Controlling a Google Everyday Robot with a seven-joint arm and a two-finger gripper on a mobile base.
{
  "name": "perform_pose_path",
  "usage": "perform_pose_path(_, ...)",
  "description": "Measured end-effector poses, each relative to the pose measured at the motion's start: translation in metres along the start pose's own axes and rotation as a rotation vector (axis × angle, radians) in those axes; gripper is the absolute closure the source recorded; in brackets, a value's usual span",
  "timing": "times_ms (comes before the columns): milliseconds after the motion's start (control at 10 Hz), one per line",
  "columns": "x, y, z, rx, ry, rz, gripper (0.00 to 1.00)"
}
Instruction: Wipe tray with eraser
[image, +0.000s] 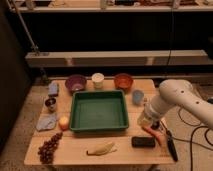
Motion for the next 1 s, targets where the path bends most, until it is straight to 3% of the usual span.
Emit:
perform_pose_path(200,0.008,0.011,-0.013,0.0,-0.031,-0.041,0.53)
perform_pose_path(400,0.018,0.02,-0.011,0.008,-0.06,-0.084,0.37)
perform_pose_path(1000,0.016,0.023,-0.002,0.004,-0.08,-0.086,0.37)
